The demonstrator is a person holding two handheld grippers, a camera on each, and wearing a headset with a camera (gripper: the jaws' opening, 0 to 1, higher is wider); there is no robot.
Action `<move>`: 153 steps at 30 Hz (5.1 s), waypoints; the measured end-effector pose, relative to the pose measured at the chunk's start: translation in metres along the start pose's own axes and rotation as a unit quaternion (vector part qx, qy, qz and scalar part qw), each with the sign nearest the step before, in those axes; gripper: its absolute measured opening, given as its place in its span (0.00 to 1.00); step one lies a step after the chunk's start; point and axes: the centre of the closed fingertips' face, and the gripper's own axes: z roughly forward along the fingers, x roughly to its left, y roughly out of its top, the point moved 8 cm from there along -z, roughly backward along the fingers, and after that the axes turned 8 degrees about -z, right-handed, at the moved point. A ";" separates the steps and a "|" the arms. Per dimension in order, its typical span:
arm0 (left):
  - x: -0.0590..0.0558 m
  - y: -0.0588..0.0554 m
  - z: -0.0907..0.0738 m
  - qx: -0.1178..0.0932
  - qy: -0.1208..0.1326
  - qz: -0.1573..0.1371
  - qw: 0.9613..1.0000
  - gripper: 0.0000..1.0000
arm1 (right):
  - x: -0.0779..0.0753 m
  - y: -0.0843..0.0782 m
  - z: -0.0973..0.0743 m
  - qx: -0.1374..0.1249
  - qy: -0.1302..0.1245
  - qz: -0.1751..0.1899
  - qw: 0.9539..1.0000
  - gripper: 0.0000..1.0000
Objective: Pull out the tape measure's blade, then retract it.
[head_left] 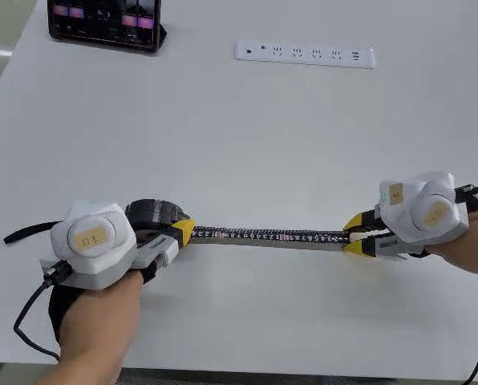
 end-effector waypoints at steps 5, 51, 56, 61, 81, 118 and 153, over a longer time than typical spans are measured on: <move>0.000 0.000 0.000 0.001 -0.003 -0.001 1.000 0.57 | 0.000 0.002 0.001 -0.003 0.002 0.000 1.000 0.10; 0.002 -0.001 -0.003 0.000 -0.015 -0.017 1.000 0.57 | -0.006 0.037 0.024 -0.042 0.021 0.008 0.999 0.10; 0.002 -0.001 -0.004 0.001 -0.015 -0.019 1.000 0.57 | -0.007 0.040 0.027 -0.046 0.024 0.008 0.999 0.10; 0.002 -0.001 -0.004 0.000 -0.016 -0.020 1.000 0.57 | -0.007 0.046 0.030 -0.049 0.026 0.007 0.998 0.10; 0.003 0.000 -0.005 0.002 -0.020 -0.023 1.000 0.57 | -0.007 0.062 0.040 -0.060 0.031 0.006 0.998 0.11; 0.004 -0.001 -0.004 0.002 -0.028 -0.028 0.999 0.57 | -0.010 0.094 0.062 -0.097 0.035 0.010 0.995 0.11; 0.005 0.000 -0.005 0.003 -0.033 -0.031 0.999 0.57 | -0.013 0.122 0.081 -0.120 0.045 0.009 0.992 0.11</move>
